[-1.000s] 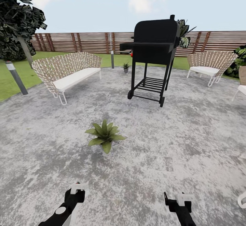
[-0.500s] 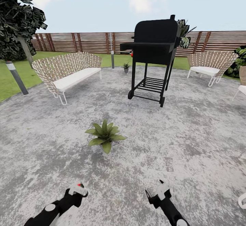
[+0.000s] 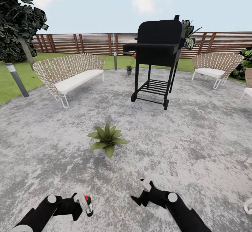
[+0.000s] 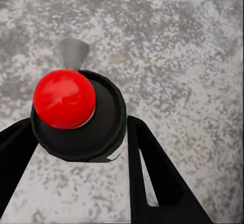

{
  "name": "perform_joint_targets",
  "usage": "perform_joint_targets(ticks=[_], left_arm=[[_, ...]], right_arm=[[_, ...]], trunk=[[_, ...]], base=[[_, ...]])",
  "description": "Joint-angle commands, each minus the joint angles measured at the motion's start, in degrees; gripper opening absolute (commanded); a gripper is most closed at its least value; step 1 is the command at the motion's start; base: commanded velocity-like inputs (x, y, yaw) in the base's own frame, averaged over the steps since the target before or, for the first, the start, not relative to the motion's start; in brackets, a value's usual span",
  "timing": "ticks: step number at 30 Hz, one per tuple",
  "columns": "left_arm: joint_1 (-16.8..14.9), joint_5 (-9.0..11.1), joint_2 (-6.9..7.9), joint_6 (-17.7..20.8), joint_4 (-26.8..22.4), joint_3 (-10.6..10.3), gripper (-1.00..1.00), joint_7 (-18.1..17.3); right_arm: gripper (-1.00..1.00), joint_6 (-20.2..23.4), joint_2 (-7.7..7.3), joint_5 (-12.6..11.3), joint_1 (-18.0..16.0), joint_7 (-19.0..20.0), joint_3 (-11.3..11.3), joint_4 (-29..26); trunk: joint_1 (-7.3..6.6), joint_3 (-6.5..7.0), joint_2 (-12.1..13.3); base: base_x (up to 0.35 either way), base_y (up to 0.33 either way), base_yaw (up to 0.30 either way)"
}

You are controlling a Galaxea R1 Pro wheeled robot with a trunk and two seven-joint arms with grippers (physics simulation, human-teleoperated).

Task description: Pick up the pesticide atomizer in the garden and spray insectifuge to fully cover both potted plants in the garden.

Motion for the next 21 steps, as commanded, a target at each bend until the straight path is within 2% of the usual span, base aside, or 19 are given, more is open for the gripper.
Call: perform_joint_targets(ticks=[1,3,8,9,12,15,18,19,21], left_arm=[[0.0,-1.2,-0.01,-0.4,-0.4,0.0,-1.00,-0.9],[0.0,-3.8,-0.16,-0.1,-1.4,0.0,-1.00,-4.1],[0.0,-6.9,-0.44,-0.1,-2.1,-0.1,-1.00,-6.3],[0.1,-8.7,-0.49,-0.1,-2.2,-0.1,-1.00,-6.6],[0.1,-9.8,-0.53,-0.2,-2.2,-0.1,-1.00,-6.7],[0.1,-10.3,-0.60,-0.3,-2.1,-0.2,-1.00,-6.8],[0.1,-10.8,-0.67,-0.3,-2.1,-1.8,-1.00,-6.9],[0.1,-10.9,-0.69,-0.3,-2.1,-2.8,-1.00,-6.8],[0.0,-11.0,-0.73,-0.3,-2.2,-4.6,-1.00,-6.8]], right_arm=[[1.00,-0.1,0.24,1.0,-0.2,0.7,0.1,-0.1],[1.00,0.7,1.37,2.9,-0.8,2.5,0.1,-0.2],[1.00,1.0,2.66,4.9,-1.1,3.3,0.1,-0.2],[1.00,1.1,2.96,5.1,-1.1,3.4,0.2,-0.2],[1.00,1.2,3.06,5.2,-1.1,3.9,0.4,-0.2],[1.00,1.3,3.09,5.8,-1.1,6.1,2.4,-0.2],[1.00,1.3,3.10,6.9,-1.2,7.9,4.4,-0.2],[-1.00,1.3,3.14,7.3,-1.2,8.3,4.8,-0.2],[-1.00,1.3,3.17,7.9,-1.2,8.7,5.2,-0.2]], trunk=[[-0.01,-0.05,0.0],[-0.01,-0.05,0.0],[-0.01,-0.05,0.0],[-0.01,-0.05,0.0],[-0.01,-0.05,0.0],[-0.01,-0.05,0.0],[-0.01,-0.05,0.0],[-0.01,-0.05,0.0],[-0.01,-0.05,0.0]], base=[[0.000,0.000,0.000],[0.000,0.000,0.000],[0.000,0.000,0.000],[0.000,0.000,0.000],[0.000,0.000,0.000],[0.000,0.000,0.000],[0.000,0.000,0.000],[0.000,0.000,0.000],[0.000,0.000,0.000]])
